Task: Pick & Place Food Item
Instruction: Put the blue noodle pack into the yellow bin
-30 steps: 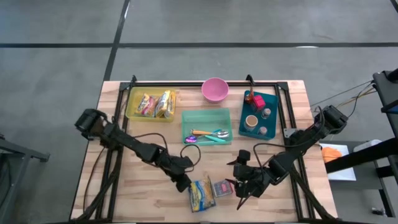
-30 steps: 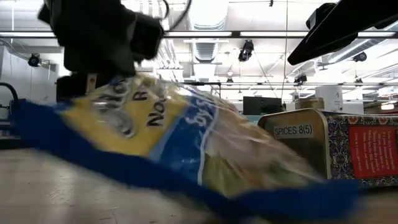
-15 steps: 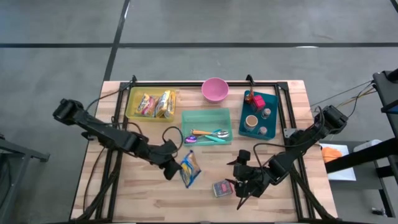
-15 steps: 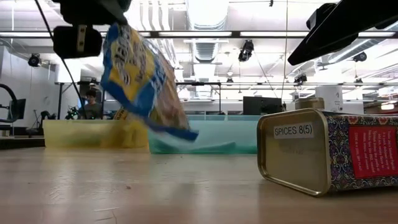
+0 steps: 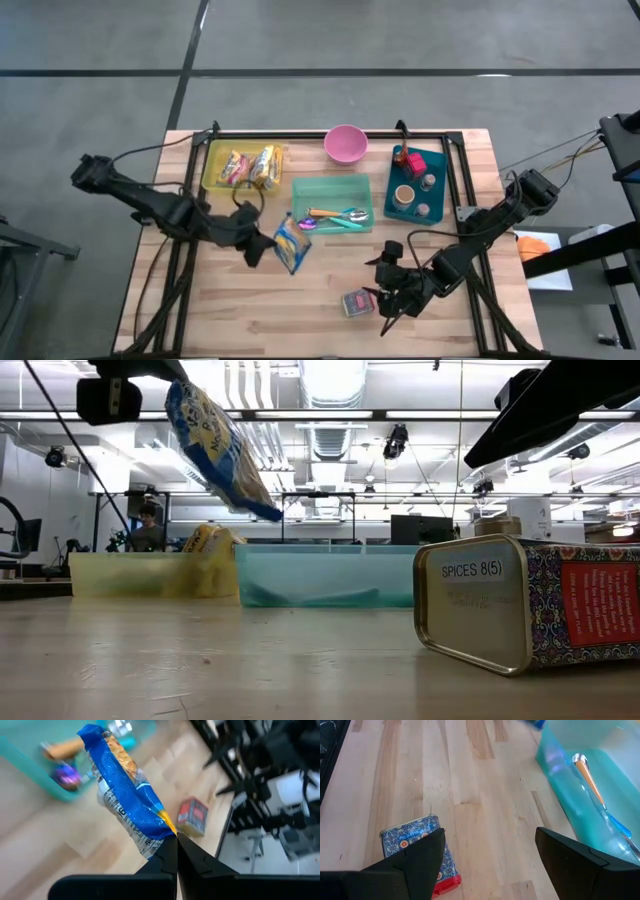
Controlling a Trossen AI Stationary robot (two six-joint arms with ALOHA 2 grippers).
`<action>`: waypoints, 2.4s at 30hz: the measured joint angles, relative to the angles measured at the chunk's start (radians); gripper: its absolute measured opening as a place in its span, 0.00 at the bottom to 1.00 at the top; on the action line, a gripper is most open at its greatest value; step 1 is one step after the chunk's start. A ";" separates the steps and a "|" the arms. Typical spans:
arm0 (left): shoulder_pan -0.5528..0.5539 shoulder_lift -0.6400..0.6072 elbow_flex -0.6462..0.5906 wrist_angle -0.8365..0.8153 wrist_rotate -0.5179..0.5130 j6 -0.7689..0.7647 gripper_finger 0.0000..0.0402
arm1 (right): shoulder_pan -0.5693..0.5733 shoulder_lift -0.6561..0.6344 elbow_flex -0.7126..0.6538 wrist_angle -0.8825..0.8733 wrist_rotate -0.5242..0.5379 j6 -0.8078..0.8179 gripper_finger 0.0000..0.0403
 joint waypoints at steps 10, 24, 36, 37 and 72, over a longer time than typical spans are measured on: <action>0.068 -0.233 0.000 -0.180 -0.216 0.016 0.00 | 0.000 0.003 -0.003 0.002 -0.001 0.014 0.76; 0.433 -0.325 0.073 -0.492 -0.316 0.118 0.00 | 0.004 0.004 -0.006 0.010 -0.001 0.015 0.76; 0.729 -0.158 0.188 -0.657 -0.205 0.400 0.00 | 0.003 0.005 -0.058 0.020 0.000 0.015 0.76; 0.738 -0.141 0.181 -0.660 -0.199 0.413 0.00 | 0.003 0.005 -0.065 0.029 0.000 0.015 0.76; 0.813 0.358 0.159 -0.542 -0.176 0.554 0.00 | -0.026 0.005 -0.076 0.029 -0.003 -0.084 0.76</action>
